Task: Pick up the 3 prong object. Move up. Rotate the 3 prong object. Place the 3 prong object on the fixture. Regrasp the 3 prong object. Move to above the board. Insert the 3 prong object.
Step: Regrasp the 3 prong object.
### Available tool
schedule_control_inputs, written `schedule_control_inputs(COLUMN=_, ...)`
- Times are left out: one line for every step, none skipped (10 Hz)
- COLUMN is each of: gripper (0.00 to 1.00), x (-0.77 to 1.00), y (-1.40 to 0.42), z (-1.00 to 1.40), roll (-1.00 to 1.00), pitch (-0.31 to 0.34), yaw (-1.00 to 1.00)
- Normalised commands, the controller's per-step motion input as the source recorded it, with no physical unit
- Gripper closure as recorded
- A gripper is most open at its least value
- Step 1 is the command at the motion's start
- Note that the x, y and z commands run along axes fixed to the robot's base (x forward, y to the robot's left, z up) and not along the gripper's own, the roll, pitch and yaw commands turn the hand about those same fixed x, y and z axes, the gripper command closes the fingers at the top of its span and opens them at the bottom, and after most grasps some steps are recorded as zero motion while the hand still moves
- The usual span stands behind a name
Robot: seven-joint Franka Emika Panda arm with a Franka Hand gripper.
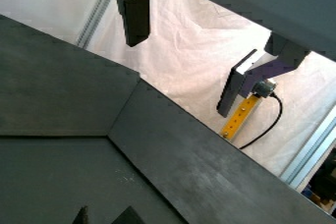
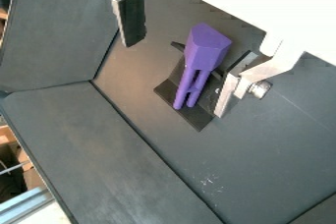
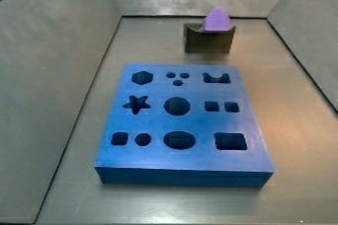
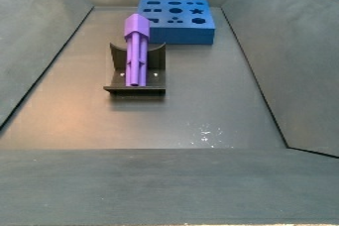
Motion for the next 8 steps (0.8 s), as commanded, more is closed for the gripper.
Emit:
schedule_control_inputs(gripper=0.00, x=0.74, y=-0.07, z=-0.02, roll=0.17, pitch=-0.015, yaw=0.19)
schedule_control_inputs(gripper=0.00, x=0.74, y=-0.07, z=-0.02, roll=0.17, pitch=-0.015, yaw=0.15)
schedule_control_inputs(gripper=0.00, x=0.74, y=-0.07, z=-0.02, roll=0.17, pitch=-0.014, yaw=0.12)
schedule_control_inputs(gripper=0.00, x=0.74, y=-0.07, z=-0.03, roll=0.17, pitch=-0.010, yaw=0.10)
schedule_control_inputs(gripper=0.00, x=0.73, y=-0.06, z=-0.03, roll=0.16, pitch=0.001, yaw=0.09)
schedule_control_inputs(gripper=0.00, x=0.72, y=-0.06, z=-0.04, roll=0.16, pitch=0.012, yaw=0.08)
schedule_control_inputs(gripper=0.00, x=0.72, y=-0.06, z=-0.04, roll=0.15, pitch=0.022, yaw=0.07)
schedule_control_inputs(gripper=0.00, x=0.71, y=-0.06, z=-0.04, roll=0.14, pitch=0.031, yaw=0.07)
